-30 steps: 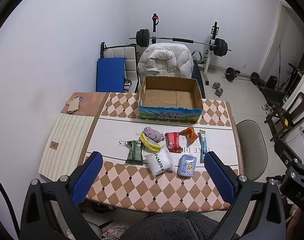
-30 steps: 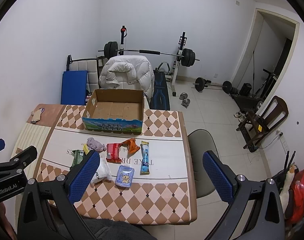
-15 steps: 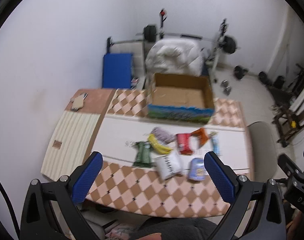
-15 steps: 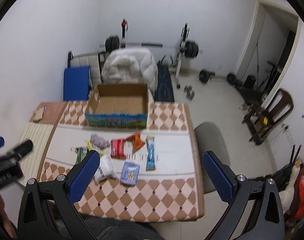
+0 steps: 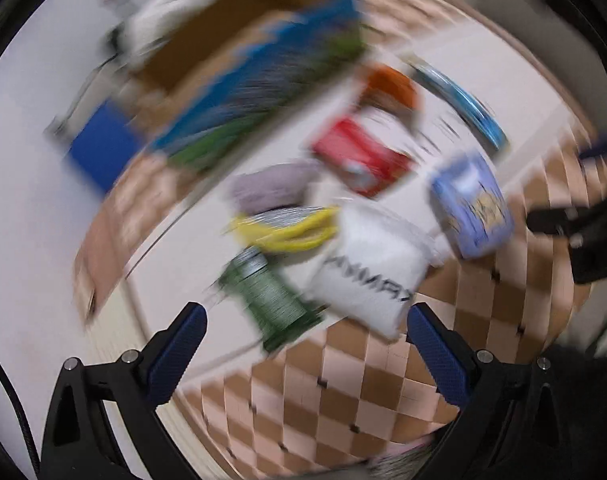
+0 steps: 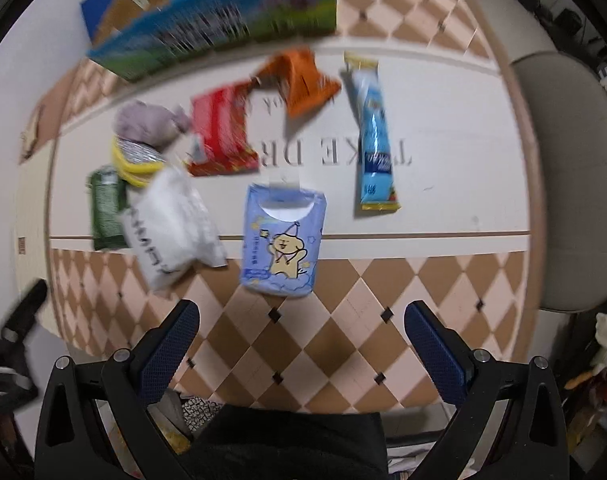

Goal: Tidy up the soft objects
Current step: 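Grasp the white NMAX pouch with the left tool while the right tool grasps the blue bear tissue pack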

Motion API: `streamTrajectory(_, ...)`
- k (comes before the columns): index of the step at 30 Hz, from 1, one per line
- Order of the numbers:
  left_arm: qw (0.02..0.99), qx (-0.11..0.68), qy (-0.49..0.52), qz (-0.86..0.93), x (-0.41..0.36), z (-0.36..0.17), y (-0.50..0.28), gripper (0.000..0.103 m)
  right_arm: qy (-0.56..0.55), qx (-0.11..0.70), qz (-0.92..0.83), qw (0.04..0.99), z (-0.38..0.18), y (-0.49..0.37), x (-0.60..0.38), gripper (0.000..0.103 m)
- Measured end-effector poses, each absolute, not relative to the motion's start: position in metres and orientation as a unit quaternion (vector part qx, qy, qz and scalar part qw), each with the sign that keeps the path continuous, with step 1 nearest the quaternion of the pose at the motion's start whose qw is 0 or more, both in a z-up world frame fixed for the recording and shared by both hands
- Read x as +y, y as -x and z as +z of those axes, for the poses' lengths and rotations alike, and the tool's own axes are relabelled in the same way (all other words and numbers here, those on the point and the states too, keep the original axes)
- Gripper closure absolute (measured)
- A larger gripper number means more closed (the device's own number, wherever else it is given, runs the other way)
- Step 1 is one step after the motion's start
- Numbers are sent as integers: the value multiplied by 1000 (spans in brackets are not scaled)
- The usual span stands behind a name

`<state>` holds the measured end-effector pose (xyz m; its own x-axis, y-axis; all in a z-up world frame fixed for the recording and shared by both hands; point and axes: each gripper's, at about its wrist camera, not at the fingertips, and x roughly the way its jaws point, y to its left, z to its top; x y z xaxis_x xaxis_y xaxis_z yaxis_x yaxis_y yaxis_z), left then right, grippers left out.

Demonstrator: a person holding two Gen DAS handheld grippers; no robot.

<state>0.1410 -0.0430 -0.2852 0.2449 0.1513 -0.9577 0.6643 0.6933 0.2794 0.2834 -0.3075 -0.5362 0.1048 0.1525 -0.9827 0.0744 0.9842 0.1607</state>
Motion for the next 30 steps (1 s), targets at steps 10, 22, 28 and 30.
streamTrajectory(10,593,641,-415,-255,-83,-399,-161,0,-116,710,45,693,-595,-269,-287,0)
streamTrajectory(22,607,793,43,-29,37,-416,-175,23,-167,704,75,687,-608,-312,-261,0)
streamTrajectory(28,612,790,-2,-36,34,-434,-187,19,-148,728,66,666,-631,-333,-243,0)
streamTrajectory(30,610,792,6,-31,33,-444,-187,19,-144,735,58,660,-634,-338,-239,2)
